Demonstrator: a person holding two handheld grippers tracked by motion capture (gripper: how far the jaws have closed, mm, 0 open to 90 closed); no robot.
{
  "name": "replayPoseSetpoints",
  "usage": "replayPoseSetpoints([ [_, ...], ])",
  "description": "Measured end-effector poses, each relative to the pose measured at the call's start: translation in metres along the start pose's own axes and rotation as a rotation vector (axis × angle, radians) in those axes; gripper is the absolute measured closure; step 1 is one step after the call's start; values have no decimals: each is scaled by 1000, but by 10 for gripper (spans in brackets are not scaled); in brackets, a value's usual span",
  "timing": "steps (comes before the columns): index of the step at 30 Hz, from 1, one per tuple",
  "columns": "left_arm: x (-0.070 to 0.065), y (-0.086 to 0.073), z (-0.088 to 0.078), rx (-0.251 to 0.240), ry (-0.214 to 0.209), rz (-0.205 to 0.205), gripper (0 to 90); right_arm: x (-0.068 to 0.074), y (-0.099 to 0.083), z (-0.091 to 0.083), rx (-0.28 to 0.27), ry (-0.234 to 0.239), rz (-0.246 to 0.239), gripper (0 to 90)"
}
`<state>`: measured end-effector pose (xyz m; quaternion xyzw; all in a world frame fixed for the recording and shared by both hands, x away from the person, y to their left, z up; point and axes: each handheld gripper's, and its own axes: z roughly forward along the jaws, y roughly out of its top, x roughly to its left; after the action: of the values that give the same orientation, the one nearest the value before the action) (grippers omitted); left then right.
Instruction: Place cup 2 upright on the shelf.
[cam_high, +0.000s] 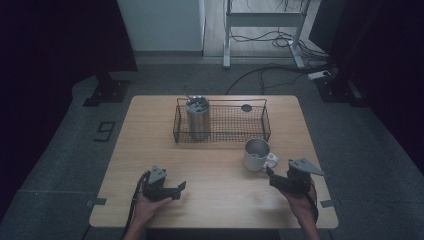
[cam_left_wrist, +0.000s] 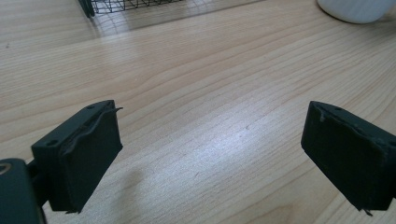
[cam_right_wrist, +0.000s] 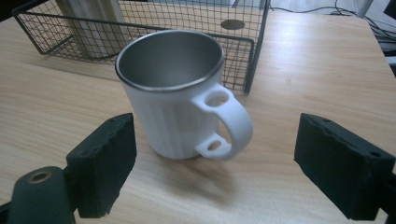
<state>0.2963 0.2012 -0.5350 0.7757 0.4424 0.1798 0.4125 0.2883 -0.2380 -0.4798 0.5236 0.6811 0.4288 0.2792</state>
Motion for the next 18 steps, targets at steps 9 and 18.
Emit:
replayPoseSetpoints([
  [9,0,-1,-1,8,-4,-7,47,10,11,16,3,31,-35,122],
  [18,2,-3,-1,19,5,-12,47,16,24,33,12,42,-48,62],
])
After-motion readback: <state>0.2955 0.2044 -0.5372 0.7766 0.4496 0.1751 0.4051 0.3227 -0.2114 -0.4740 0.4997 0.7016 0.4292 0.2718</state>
